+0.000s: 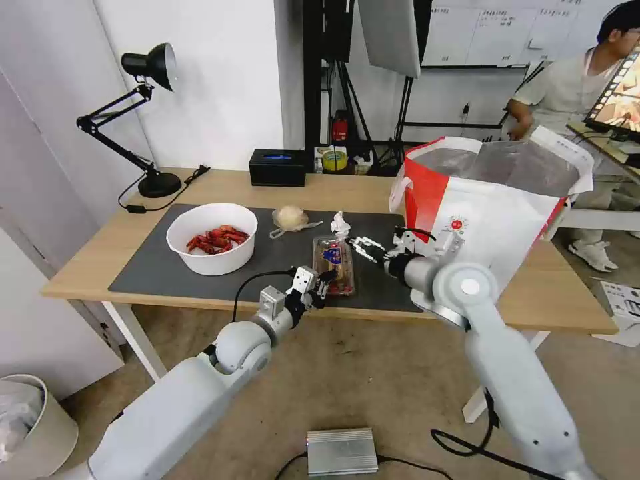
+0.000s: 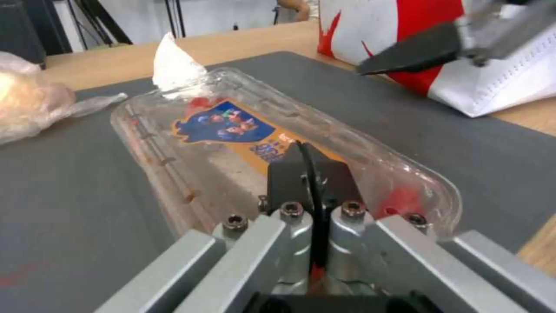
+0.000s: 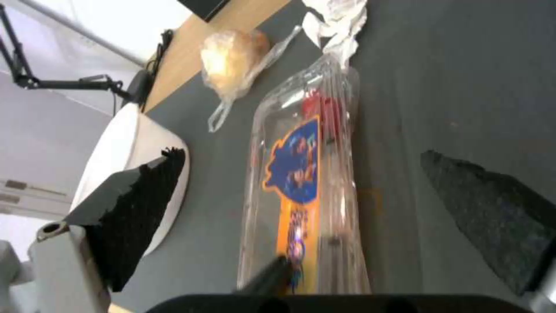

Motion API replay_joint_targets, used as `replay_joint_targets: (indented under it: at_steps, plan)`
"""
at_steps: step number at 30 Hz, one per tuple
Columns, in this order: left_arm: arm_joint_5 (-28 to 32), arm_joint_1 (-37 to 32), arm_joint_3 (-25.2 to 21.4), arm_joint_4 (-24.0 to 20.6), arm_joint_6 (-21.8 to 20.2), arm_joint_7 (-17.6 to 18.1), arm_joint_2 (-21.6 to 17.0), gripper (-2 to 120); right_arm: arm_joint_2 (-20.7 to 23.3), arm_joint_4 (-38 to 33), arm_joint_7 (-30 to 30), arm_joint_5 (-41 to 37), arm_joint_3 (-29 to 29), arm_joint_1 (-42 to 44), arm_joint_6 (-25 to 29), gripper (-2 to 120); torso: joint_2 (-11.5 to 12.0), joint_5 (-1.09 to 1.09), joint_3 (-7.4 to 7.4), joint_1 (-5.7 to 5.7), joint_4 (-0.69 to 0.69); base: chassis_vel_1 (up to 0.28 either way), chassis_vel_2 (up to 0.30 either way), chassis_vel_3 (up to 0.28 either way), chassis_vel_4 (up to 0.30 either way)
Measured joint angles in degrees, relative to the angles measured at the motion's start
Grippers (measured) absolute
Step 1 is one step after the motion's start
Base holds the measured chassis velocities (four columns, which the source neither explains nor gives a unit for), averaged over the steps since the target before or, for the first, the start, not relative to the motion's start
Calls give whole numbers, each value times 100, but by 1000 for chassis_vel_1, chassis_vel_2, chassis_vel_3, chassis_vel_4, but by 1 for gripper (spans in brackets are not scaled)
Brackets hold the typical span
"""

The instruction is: Pick up the trash from the table and place it into the takeout bag.

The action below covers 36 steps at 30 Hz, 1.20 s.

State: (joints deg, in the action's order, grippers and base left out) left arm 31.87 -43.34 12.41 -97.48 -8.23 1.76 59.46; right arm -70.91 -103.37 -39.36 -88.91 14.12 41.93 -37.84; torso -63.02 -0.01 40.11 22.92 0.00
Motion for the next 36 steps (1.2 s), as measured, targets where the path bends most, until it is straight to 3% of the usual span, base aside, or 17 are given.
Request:
replay_joint_targets:
  at_steps: [10, 36]
  plan:
    - [-16, 33, 7, 92, 29, 5, 122, 0, -360, 1111, -279, -24, -224, -855, -294, 100, -1, 0, 0, 1, 0, 0, 0, 0, 0]
    - [-27, -86, -134, 98, 60, 24, 156, 0, -910, 1799, -484, 144, -468, -1116, -356, 100, -1, 0, 0, 0, 0, 0, 0, 0, 0]
